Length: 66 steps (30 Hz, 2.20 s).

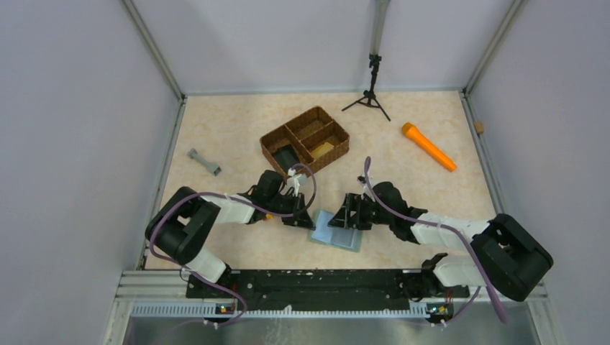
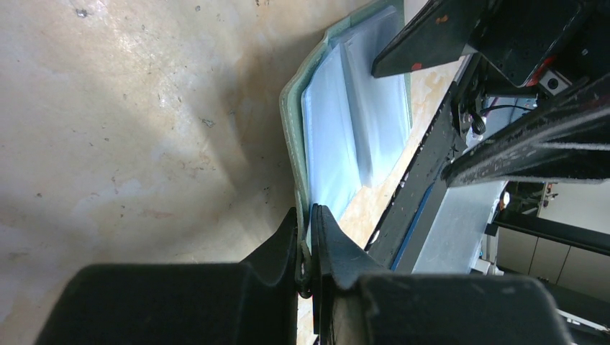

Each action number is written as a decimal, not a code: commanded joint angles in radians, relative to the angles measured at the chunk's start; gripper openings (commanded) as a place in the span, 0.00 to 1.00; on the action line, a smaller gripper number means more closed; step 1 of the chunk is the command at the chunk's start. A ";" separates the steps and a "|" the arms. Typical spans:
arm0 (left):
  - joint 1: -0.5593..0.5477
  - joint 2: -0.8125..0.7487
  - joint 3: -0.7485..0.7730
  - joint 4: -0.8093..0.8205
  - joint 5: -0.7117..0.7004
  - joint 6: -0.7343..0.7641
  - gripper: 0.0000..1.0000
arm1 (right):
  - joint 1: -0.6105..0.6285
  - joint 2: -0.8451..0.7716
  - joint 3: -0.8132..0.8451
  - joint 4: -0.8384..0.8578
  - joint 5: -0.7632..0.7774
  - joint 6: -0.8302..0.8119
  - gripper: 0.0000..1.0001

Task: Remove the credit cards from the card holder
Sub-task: Open the card holder at the center of the board.

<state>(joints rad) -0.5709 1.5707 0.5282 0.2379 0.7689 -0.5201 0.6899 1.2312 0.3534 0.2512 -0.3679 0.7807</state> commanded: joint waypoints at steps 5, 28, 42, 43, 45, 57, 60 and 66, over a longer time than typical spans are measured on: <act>-0.004 -0.006 0.028 0.003 -0.005 0.031 0.00 | 0.063 0.100 0.013 0.130 -0.039 0.044 0.78; -0.006 -0.014 0.026 -0.002 -0.007 0.033 0.00 | 0.080 -0.226 0.135 -0.417 0.298 -0.097 0.64; -0.007 -0.013 0.028 -0.002 -0.004 0.035 0.00 | 0.080 -0.076 0.076 -0.271 0.271 -0.072 0.53; -0.006 -0.012 0.028 -0.002 -0.003 0.035 0.00 | 0.082 -0.058 0.073 -0.266 0.273 -0.077 0.50; -0.007 -0.012 0.029 0.000 -0.002 0.034 0.00 | 0.084 -0.032 0.068 -0.258 0.271 -0.083 0.49; -0.010 0.003 0.036 -0.011 -0.011 0.040 0.00 | 0.154 0.101 0.057 -0.080 0.202 -0.033 0.42; -0.010 0.002 0.036 -0.013 -0.013 0.041 0.00 | 0.171 0.133 0.049 -0.006 0.165 -0.008 0.42; -0.012 -0.002 0.038 -0.016 -0.017 0.045 0.00 | 0.181 0.163 0.039 0.077 0.111 0.023 0.42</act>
<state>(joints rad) -0.5770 1.5707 0.5369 0.2050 0.7612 -0.4965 0.8459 1.3720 0.4103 0.2848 -0.1959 0.7807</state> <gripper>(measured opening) 0.098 0.418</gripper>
